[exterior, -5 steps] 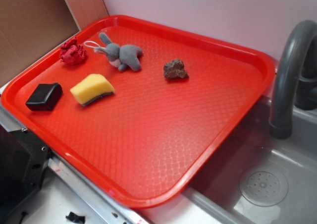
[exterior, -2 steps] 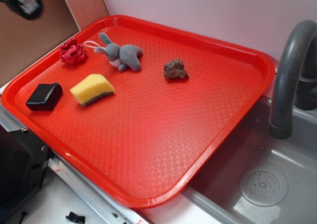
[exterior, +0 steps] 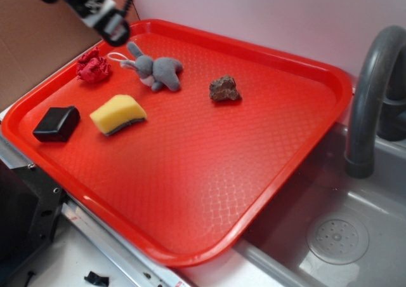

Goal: Grab the rock.

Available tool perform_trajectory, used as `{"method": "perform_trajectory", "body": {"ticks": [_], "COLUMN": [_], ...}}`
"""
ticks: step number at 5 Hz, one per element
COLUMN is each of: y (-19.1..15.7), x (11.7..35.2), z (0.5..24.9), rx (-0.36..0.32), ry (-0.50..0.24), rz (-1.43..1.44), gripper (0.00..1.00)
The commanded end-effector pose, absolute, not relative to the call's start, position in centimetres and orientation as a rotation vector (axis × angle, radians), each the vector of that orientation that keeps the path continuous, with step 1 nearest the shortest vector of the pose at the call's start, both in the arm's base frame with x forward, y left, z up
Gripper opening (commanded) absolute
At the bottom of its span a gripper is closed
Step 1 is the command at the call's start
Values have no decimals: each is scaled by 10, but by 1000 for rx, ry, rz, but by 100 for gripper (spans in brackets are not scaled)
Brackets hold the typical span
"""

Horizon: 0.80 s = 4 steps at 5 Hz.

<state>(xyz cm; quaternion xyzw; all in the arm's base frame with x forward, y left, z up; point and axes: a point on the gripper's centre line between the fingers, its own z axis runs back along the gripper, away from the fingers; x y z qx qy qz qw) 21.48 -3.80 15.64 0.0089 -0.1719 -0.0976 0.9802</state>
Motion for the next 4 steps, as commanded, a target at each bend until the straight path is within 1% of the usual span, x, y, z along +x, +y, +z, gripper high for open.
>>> {"method": "perform_trajectory", "body": {"ticks": [1, 2, 3, 4], "y": [-60, -74, -83, -86], "x": [269, 283, 299, 304], "z": [109, 86, 62, 49], "rx": [5, -45, -109, -84], "ry": [-318, -291, -248, -207], "rz": [-344, -393, -444, -451], "gripper": [100, 100, 100, 100]}}
